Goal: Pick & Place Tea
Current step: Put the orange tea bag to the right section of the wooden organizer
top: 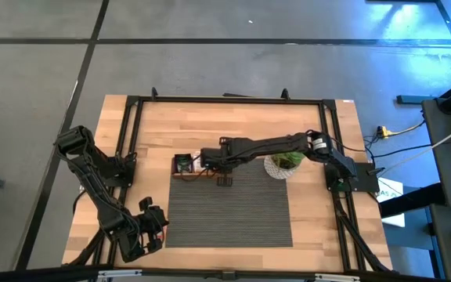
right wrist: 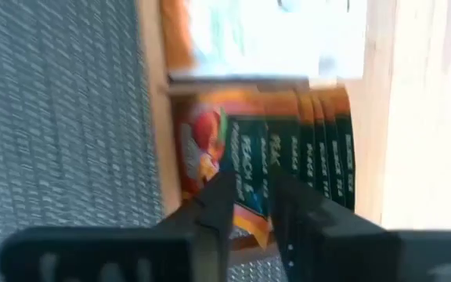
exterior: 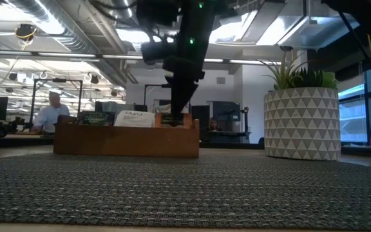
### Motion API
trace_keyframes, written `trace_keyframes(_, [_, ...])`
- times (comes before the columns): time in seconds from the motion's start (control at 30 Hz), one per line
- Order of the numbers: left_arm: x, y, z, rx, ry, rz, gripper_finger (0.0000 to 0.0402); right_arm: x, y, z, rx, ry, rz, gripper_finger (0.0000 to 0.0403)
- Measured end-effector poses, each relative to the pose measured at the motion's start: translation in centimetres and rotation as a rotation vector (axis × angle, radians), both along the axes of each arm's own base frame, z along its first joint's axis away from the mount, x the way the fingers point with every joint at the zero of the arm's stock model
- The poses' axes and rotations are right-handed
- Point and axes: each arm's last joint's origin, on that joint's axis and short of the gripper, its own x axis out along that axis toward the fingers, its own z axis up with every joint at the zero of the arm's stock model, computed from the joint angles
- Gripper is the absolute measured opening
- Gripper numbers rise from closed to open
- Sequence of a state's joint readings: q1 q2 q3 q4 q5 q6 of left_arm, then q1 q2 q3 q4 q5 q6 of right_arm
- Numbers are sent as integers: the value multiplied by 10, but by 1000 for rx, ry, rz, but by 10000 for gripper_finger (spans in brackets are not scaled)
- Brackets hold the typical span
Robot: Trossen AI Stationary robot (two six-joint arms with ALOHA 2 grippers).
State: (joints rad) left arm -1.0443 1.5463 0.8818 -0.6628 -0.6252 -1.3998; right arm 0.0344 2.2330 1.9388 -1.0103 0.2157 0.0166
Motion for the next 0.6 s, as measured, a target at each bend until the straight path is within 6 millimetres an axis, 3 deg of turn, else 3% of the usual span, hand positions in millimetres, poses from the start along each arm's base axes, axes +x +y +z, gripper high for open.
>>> trace_keyframes(0.17, [0, 0, 0, -8, 13, -4, 9, 0, 1, 11, -62, -3, -40, 134])
trace_keyframes(0.33, [-2, -2, -2, -61, 88, -14, 7, 2, 7, 25, -56, -47, -78, 155])
trace_keyframes(0.6, [-16, -11, -5, -204, 202, 53, 9, 30, 70, 25, 134, -413, 90, 158])
